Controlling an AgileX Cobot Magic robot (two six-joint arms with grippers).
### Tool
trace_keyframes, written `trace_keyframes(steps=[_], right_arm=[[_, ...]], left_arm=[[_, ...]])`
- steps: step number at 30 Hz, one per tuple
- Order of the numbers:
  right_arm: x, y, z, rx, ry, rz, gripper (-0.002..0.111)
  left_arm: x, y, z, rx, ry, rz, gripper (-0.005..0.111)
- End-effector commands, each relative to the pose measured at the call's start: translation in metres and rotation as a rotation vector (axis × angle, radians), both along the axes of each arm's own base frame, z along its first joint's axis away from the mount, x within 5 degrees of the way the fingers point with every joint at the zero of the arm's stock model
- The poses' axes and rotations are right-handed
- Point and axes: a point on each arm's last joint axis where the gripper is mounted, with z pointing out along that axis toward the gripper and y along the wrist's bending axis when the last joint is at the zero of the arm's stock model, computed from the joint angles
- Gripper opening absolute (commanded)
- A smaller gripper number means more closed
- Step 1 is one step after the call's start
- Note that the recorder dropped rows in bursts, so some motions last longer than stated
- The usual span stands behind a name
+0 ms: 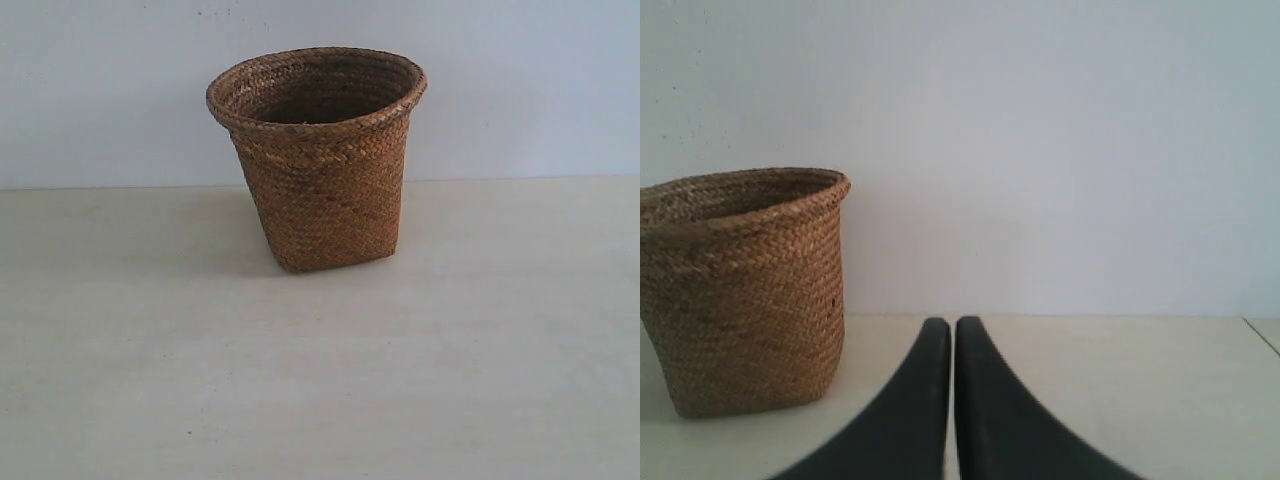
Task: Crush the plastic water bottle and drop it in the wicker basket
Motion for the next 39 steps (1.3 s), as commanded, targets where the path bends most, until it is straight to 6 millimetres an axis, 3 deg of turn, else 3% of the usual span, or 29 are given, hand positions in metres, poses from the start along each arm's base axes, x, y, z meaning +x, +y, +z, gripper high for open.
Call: trace_keyframes(steps=[1,22,30,34,39], right_arm=[[0.002,0.0,-0.008,-0.017,0.008,0.001,0.0],[0.002,0.0,-0.008,-0.005,0.009,0.002,0.0],[0.002,0.0,-0.008,-0.005,0.009,0.002,0.0],[0.002,0.0,-0.008,-0.005,0.009,0.002,0.0],[0.002,0.0,-0.008,-0.005,0.009,0.002,0.0]], left_arm=[[-0.005,0.002,0.004,-0.047,-0.067,0.002,0.005],[-0.007,0.002,0.005,-0.019,-0.088,0.005,0.005],[-0.007,0.015,-0.031,-0.073,-0.017,0.212,0.005],[-0.005,0.016,-0.055,-0.08,0.037,0.246,0.005],[-0.008,0.016,-0.065,-0.068,0.119,0.246,0.005]])
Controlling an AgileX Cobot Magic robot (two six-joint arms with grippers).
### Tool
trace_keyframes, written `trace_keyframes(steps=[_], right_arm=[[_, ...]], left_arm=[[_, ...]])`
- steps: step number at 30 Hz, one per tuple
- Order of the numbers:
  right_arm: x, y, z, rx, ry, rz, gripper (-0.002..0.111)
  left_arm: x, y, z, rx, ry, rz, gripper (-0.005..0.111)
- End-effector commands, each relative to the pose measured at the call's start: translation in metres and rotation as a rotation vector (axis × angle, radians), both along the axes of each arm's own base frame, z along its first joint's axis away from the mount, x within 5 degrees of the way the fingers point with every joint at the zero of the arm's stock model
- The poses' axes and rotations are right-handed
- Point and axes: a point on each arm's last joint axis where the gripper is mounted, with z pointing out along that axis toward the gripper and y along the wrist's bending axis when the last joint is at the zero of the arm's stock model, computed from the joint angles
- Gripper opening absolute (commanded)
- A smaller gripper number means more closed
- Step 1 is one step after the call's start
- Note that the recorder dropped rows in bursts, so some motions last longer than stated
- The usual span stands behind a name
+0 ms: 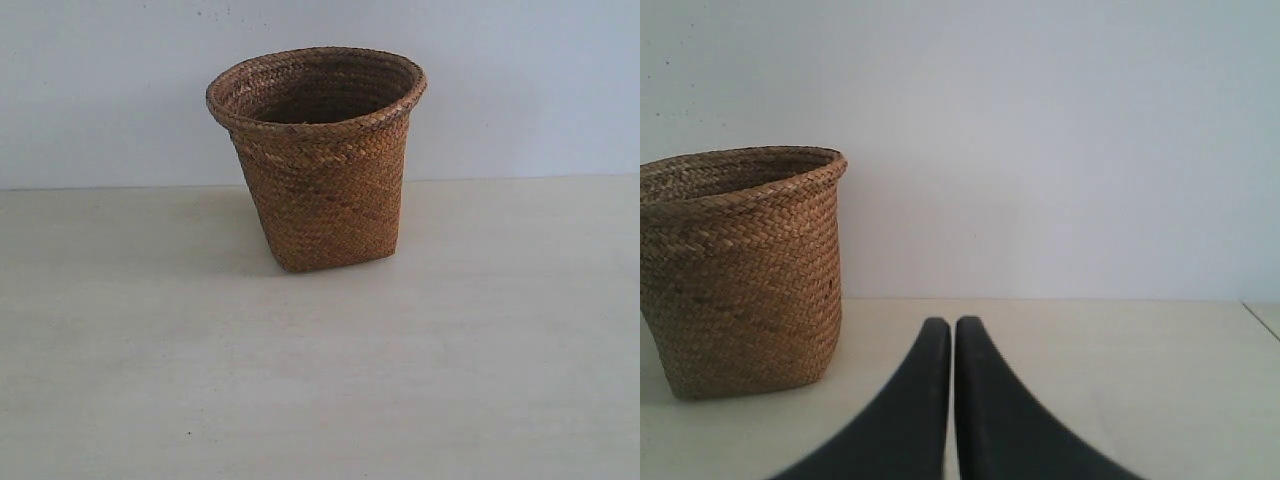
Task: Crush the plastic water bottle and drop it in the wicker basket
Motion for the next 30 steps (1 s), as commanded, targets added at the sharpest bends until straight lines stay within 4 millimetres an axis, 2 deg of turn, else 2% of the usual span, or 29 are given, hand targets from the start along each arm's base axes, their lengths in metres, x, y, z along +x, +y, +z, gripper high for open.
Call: trace_keyframes(steps=[1,6,30], right_arm=[[-0.0001,0.0,-0.0002,0.002,-0.011,0.002,0.0],[-0.0001,-0.0001,0.0004,0.003,-0.018,0.001,0.0],[-0.0001,-0.0001,0.0004,0.003,-0.018,0.001,0.0]], left_arm=[[-0.0012,-0.0001,-0.0091,-0.02,0.081,0.001,0.005],[-0.0024,-0.0004,-0.0171,-0.007,0.17,-0.002,0.005],[-0.0024,-0.0004,-0.0169,-0.002,0.168,-0.003,0.005]])
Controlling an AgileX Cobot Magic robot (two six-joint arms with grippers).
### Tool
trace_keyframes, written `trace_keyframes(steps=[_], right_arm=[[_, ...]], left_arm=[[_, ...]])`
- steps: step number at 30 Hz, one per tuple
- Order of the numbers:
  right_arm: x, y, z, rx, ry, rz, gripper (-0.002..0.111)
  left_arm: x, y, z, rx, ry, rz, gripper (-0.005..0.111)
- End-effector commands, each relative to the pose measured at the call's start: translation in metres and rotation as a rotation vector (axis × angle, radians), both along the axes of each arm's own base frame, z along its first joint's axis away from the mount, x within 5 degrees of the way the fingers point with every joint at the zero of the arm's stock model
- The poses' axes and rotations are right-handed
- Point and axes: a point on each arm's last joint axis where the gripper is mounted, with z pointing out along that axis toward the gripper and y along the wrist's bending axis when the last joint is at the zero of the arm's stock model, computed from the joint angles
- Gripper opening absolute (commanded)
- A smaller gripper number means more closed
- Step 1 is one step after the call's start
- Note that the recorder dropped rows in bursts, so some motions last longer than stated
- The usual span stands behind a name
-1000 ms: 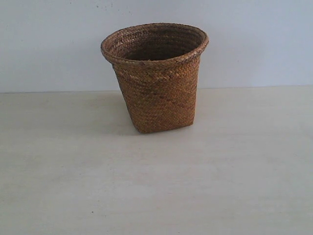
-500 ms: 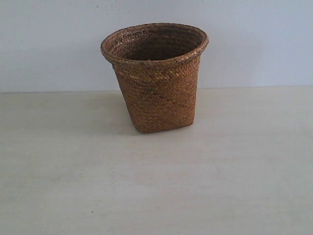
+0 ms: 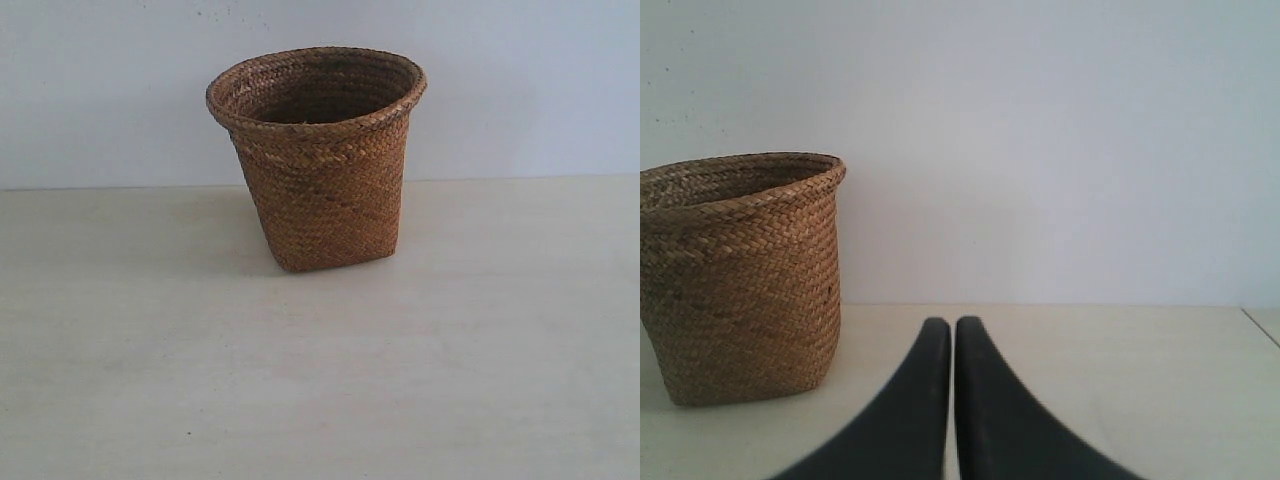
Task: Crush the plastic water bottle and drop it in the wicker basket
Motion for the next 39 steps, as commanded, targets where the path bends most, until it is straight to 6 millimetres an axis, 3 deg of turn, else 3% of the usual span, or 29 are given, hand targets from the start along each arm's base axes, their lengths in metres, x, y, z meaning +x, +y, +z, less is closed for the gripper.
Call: trace_keyframes(steps=[1,15,22,29,39], right_arm=[[0.0,0.0,-0.001,0.002,-0.007,0.003,0.0],[0.001,0.0,-0.005,0.003,0.006,0.001,0.0],[0.006,-0.004,-0.022,0.047,0.072,-0.039,0.0],[0.013,-0.002,-0.063,0.025,0.17,-0.028,0.0],[0.011,-0.004,-0.074,0.029,0.295,-0.069,0.0]], left_arm=[[0.0,0.0,-0.001,-0.006,-0.003,0.002,0.005],[0.0,0.0,-0.001,-0.006,-0.005,0.003,0.005],[0.0,0.0,-0.001,-0.006,-0.003,0.002,0.005],[0.0,0.0,-0.001,-0.006,-0.003,0.002,0.005],[0.0,0.0,-0.001,-0.006,-0.005,0.002,0.005]])
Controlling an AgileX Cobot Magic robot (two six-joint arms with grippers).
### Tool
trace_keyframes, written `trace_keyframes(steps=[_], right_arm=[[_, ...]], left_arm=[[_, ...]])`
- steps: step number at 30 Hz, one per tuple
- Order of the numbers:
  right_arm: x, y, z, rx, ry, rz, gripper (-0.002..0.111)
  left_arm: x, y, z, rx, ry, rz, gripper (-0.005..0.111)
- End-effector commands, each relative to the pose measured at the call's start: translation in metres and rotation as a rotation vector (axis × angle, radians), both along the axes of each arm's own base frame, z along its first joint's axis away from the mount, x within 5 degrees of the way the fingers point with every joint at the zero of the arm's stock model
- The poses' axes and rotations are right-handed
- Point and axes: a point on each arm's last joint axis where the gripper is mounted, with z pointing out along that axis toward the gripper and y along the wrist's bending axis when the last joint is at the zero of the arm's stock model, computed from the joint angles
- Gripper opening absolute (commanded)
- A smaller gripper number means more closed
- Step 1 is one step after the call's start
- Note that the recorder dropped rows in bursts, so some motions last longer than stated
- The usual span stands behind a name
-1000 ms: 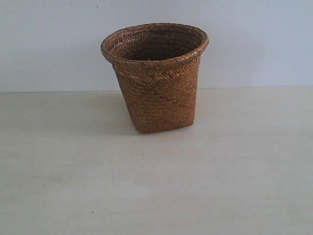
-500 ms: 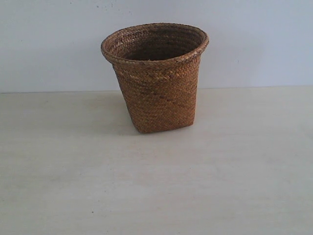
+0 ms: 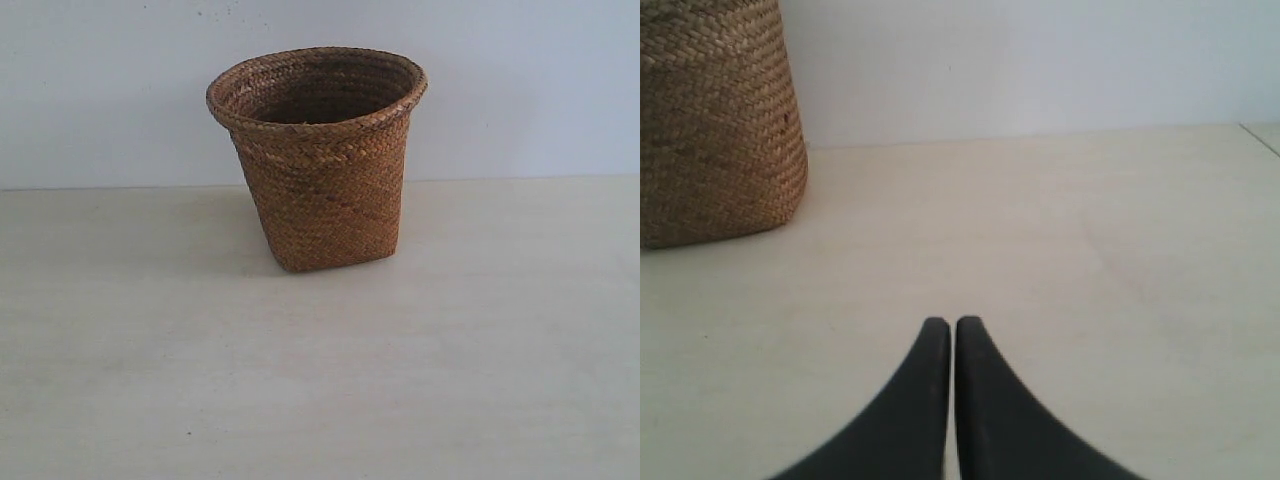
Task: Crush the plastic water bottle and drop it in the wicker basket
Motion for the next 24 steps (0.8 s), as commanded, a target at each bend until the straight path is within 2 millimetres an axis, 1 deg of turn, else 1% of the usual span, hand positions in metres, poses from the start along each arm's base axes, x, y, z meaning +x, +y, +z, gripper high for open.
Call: trace_keyframes(steps=[1,6,11,24], right_arm=[[-0.0007,-0.0012,-0.0045,0.001,0.036,-0.025,0.0],[-0.0007,-0.0012,-0.0045,-0.001,0.036,-0.025,0.0],[-0.0009,-0.0017,-0.0055,-0.042,0.046,-0.02,0.0],[-0.0009,-0.0017,-0.0054,-0.042,0.044,-0.02,0.0]], left_arm=[[0.0,0.0,-0.0006,-0.006,-0.005,0.002,0.005],[-0.0001,0.0,-0.0009,-0.006,-0.002,0.002,0.005],[-0.0001,0.0,-0.0009,-0.006,-0.002,0.002,0.005],[0.0,0.0,-0.0006,-0.006,-0.005,0.002,0.005]])
